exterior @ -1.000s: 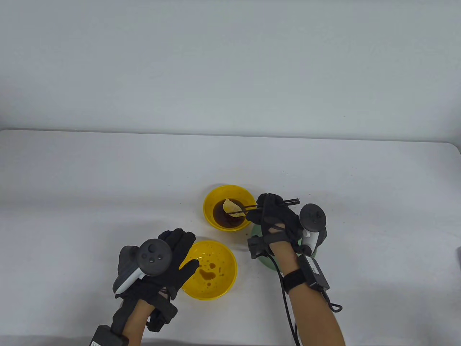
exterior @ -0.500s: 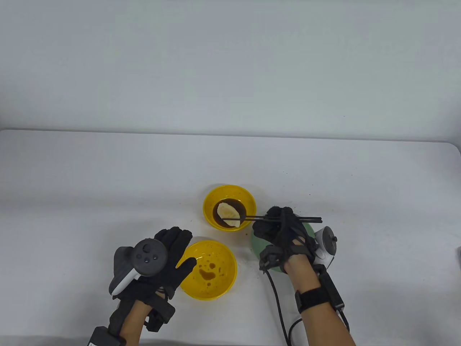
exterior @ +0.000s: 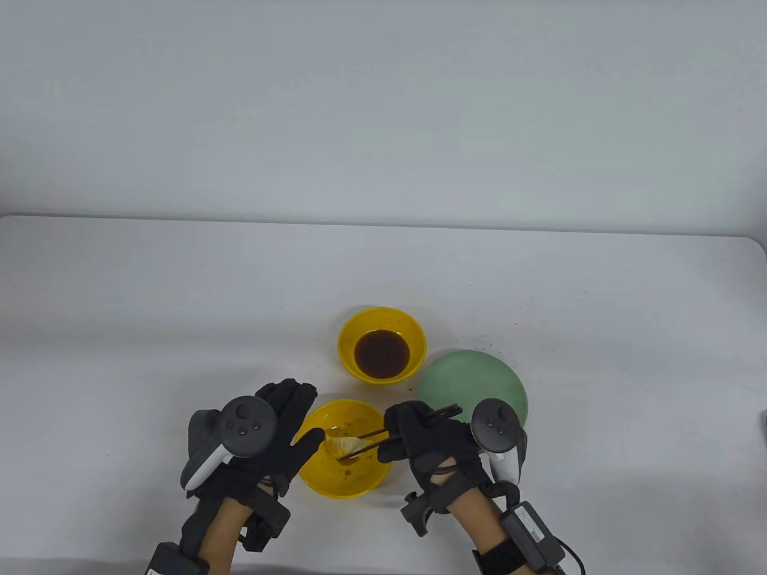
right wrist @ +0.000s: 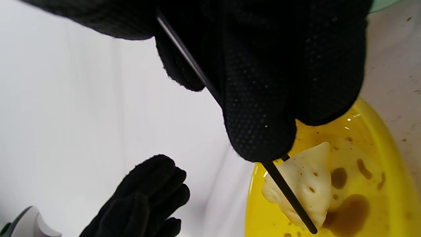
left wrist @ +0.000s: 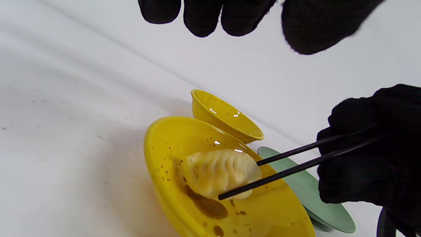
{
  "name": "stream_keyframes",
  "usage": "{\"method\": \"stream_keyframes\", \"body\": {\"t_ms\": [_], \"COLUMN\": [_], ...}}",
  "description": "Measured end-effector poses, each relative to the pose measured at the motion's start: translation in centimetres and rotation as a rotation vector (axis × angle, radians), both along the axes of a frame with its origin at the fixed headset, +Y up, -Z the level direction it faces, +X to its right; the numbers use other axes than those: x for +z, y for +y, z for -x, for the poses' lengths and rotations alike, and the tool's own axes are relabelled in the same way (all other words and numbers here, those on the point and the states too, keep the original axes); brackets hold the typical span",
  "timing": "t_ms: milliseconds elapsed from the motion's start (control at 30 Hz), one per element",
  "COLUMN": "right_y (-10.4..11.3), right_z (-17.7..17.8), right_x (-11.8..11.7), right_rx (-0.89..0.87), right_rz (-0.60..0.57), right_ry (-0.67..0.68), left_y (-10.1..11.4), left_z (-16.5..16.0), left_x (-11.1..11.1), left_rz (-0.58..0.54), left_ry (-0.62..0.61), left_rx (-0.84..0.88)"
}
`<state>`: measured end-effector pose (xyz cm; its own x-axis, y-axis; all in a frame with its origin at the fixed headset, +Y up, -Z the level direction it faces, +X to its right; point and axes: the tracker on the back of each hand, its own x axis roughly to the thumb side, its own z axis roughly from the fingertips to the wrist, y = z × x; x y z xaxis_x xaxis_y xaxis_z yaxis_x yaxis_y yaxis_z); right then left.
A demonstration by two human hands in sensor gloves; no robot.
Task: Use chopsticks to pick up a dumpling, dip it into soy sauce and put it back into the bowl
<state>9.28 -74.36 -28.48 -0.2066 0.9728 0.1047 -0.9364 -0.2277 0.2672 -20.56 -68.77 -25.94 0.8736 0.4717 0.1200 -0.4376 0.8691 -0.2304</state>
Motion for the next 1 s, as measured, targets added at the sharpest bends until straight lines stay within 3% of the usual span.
{"method": "stream_keyframes", "body": {"t_ms": [267,433,567,667,767,833,867,933,1000], "right_y": [-0.1,1.2,1.8,1.4,2.5,4.5,5.6,6.4,5.7], "right_z": [-0.5,-2.6,-5.6,-7.2,-8.6,-9.1,-9.0,-7.9,-6.5], "right_x": [-0.5,-0.7,-1.0,-1.5,-1.6,-1.1,-0.7,-0.5,-0.9], "right_rx": [-0.036,-0.259,-0.609,-0.591,-0.415,-0.140,0.094,0.486,0.743], "right_rz": [0.053,0.097,0.197,0.192,0.011,-0.241,-0.405,-0.616,-0.693], "right_ry": [0.058,0.015,-0.052,-0.095,-0.193,-0.256,-0.277,-0.265,-0.215], "left_y": [-0.1,0.1,0.2,0.0,0.0,0.1,0.2,0.2,0.1], "left_z": [-0.1,0.0,-0.2,-0.5,-0.5,-0.5,-0.5,-0.7,-0.9], "left_x": [-0.1,0.0,0.0,0.1,0.1,0.1,0.2,0.2,0.2], "left_rz": [0.005,0.001,-0.004,0.000,-0.003,-0.007,-0.009,-0.014,-0.016], "left_ry": [-0.001,0.001,-0.009,-0.023,-0.025,-0.021,-0.021,-0.029,-0.037], "left_rx": [-0.014,-0.004,-0.002,-0.026,-0.024,-0.017,-0.018,-0.028,-0.037]}}
